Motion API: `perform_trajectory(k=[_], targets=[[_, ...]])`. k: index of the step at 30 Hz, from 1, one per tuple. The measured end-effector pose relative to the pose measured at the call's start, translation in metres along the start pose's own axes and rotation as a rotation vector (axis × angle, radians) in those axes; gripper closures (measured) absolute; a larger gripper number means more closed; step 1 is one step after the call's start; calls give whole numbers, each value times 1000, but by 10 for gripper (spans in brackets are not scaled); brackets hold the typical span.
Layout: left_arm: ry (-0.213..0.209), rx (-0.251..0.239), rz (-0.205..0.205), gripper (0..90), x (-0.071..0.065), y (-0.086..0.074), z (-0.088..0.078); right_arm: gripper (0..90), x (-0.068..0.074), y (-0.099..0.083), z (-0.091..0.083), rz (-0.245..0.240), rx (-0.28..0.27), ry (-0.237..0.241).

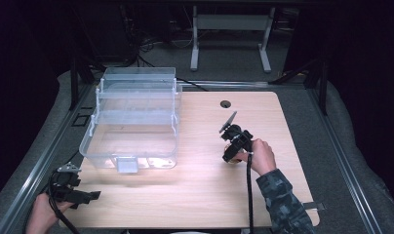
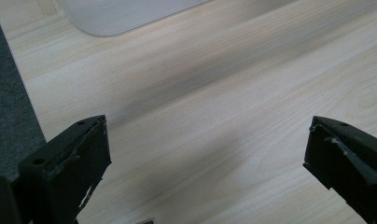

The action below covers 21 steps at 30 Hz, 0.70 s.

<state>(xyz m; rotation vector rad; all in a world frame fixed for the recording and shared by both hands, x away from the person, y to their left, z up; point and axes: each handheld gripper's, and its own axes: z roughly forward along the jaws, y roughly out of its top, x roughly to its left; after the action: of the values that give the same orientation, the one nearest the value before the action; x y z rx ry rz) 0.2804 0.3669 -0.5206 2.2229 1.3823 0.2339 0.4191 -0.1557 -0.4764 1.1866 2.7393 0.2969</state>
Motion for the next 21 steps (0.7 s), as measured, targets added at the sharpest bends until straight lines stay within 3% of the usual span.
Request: perform_trajectory(k=[2,6,7,9,10,11,12,13,14,15,16,18,21], targets=[[-1,-2,0,2,0,0,-1,202,-5,-9,-3,10,17,-48],[-4,-2,-2,1,3,-1,-1,202,-16,-23,-8,45,46,-57],[-4,2,-11,2,6,-2,0,202,-24,-34,-10,73,58,-77],[-4,4,-12,1,7,-2,1,202,-31,-45,-15,98,91,-181],[-5,16,-11,1,8,-2,3,202,-38,-52,-16,119,74,-116],[-5,16,-11,1,8,-2,3,202,-38,-52,-16,119,74,-116],[-13,17,-6,1,7,-1,4,202,-49,-64,-17,154,52,-84],[-16,20,-1,1,6,-1,4,202,-56,-71,-16,175,30,-19],[-15,20,1,1,6,-1,4,202,-61,-76,-15,188,42,-42],[-16,18,-1,1,7,0,4,202,-64,-80,-15,197,64,-103],[-15,20,-4,1,7,0,3,202,-70,-86,-14,214,57,-69],[-9,25,-2,1,8,2,3,202,-79,-96,-13,242,73,-96],[-4,15,-1,1,9,4,-2,202,-93,-110,-8,291,97,-73]])
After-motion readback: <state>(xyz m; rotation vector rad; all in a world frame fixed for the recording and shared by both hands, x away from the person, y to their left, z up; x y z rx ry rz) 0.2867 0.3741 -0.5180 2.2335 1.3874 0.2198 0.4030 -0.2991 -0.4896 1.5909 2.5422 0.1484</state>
